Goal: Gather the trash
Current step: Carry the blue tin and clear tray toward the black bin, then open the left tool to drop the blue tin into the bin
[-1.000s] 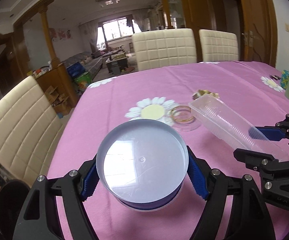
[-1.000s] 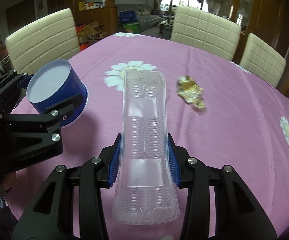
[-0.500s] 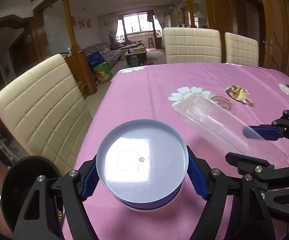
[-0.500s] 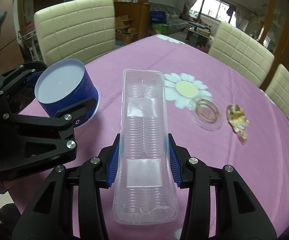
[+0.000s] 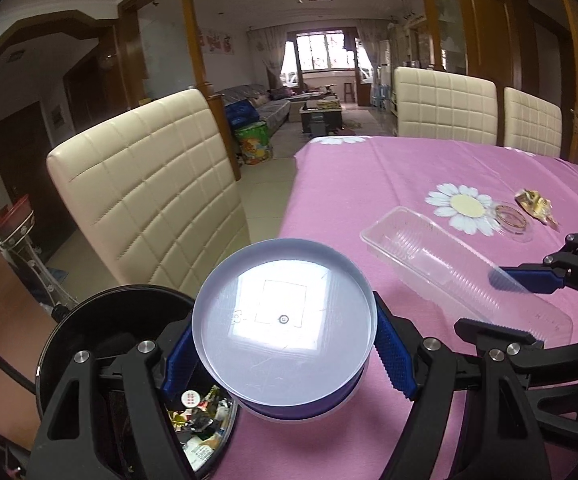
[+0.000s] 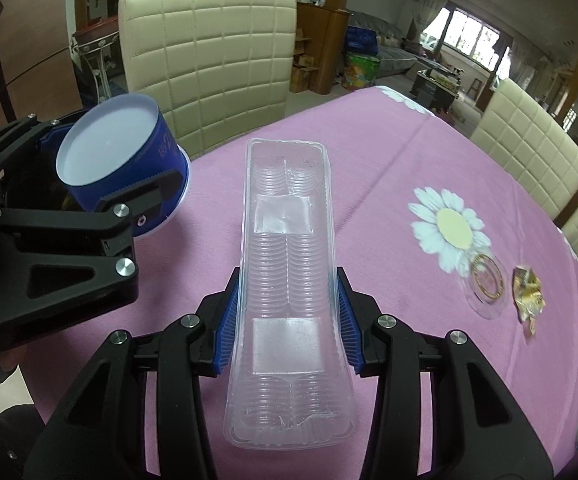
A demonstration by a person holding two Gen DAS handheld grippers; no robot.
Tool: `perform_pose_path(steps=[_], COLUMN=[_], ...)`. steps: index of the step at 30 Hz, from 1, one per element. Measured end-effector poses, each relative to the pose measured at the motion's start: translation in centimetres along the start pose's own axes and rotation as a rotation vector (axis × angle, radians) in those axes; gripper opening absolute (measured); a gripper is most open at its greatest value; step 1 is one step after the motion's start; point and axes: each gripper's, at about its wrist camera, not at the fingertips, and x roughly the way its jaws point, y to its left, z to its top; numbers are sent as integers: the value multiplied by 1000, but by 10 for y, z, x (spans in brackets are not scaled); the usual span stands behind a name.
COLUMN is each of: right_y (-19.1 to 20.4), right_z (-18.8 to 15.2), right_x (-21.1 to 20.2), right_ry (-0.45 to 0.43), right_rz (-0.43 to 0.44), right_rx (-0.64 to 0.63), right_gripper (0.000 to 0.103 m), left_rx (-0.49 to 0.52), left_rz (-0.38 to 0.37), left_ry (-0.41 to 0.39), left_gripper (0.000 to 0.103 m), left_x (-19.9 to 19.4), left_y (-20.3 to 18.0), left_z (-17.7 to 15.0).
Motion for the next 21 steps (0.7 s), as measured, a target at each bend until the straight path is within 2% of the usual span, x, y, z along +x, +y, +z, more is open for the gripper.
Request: perform_pose_path(steps=[13, 21], right_y=[48, 73], right_z=[29, 45], right_x=[4, 10], right_ry=[-22, -34], right_rz=[39, 59], right_rx=[-95, -141], right_gripper=[45, 46], left_rx=[-73, -125], left_rz=[82, 170], left_ry=[-9, -20], left_gripper=[74, 74], left_x=[-10, -16], left_y=[52, 85], left_z=[-11, -20])
